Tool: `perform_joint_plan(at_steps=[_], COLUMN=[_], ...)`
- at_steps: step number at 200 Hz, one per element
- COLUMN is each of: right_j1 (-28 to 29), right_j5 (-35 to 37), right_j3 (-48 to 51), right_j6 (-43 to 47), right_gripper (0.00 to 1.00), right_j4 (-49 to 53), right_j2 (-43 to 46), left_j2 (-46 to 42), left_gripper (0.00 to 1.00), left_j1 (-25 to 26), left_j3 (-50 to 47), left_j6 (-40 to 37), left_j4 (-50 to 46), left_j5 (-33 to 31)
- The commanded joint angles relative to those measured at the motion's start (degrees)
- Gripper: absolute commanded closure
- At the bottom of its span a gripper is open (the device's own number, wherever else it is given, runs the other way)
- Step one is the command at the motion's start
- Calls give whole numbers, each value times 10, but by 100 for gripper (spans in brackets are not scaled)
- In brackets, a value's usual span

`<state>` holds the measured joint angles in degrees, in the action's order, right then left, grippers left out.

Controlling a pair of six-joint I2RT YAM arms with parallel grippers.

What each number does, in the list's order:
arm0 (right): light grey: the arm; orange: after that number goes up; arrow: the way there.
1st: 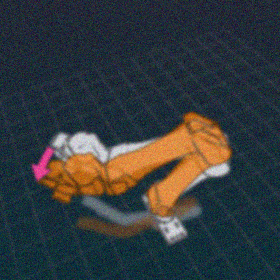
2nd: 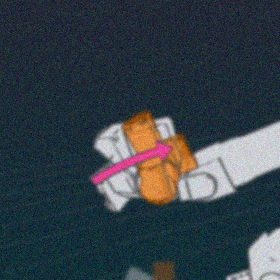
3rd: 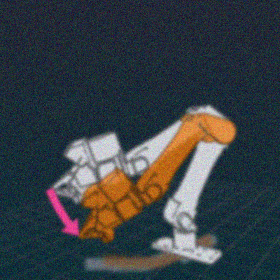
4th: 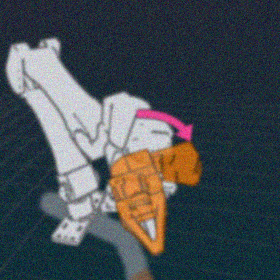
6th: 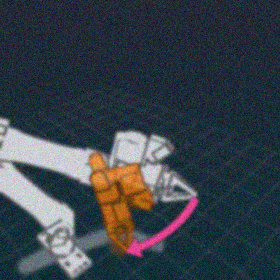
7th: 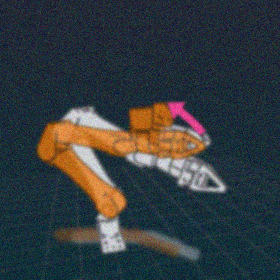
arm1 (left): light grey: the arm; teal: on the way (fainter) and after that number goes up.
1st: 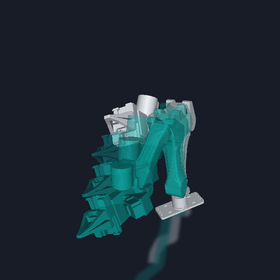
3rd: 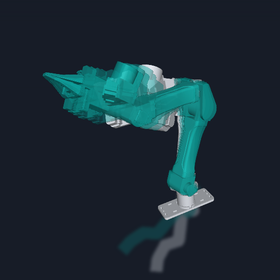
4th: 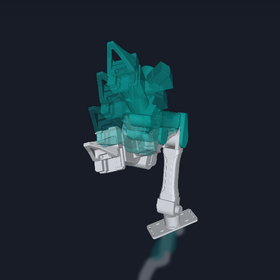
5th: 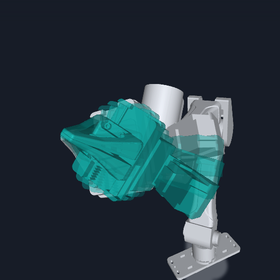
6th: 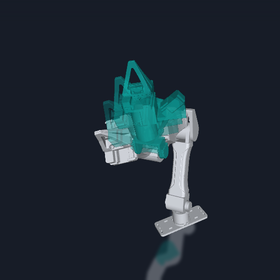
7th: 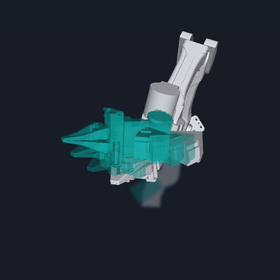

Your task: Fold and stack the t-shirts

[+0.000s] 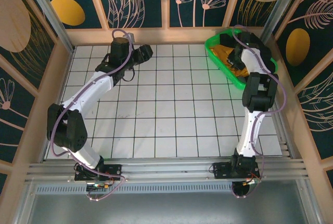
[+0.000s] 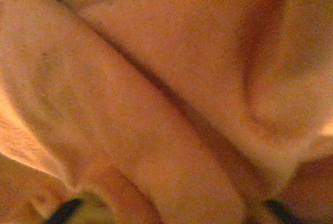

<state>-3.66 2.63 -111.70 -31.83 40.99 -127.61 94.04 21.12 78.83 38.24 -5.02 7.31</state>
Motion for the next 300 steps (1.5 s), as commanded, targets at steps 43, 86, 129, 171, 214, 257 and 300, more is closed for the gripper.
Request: perform_joint_plan(at_steps=[43,86,129,171,214,257,300], right_j1=[15,82,267,430,508,463,405], right_j5=[65,134,224,142,-176,-300,-200], right_j3=[-24,-92,-98,-68,-307,-330,-87], right_j6=[18,51,126,118,101,50,60], right_gripper=[100,100,100,100,100,41,36], right_j4=[-144,-196,-251,-241,-100,-53,-106], right_j2=[226,308,346,267,-5,-77,66], left_j2=[-55,-55,-63,-100,-182,-226,-183], left_gripper=[41,42,41,37,36,32,28], left_j1=[-3,-3,-3,-3,-4,-4,-6], left_j3=[-11,4,21,21,-18,-87,-149], left_j6=[-8,-1,1,8,12,8,49], left_j4=[-14,-43,-79,-121,-149,-166,-218], left_j5=[-34,-124,-216,-331,-471,-440,-309])
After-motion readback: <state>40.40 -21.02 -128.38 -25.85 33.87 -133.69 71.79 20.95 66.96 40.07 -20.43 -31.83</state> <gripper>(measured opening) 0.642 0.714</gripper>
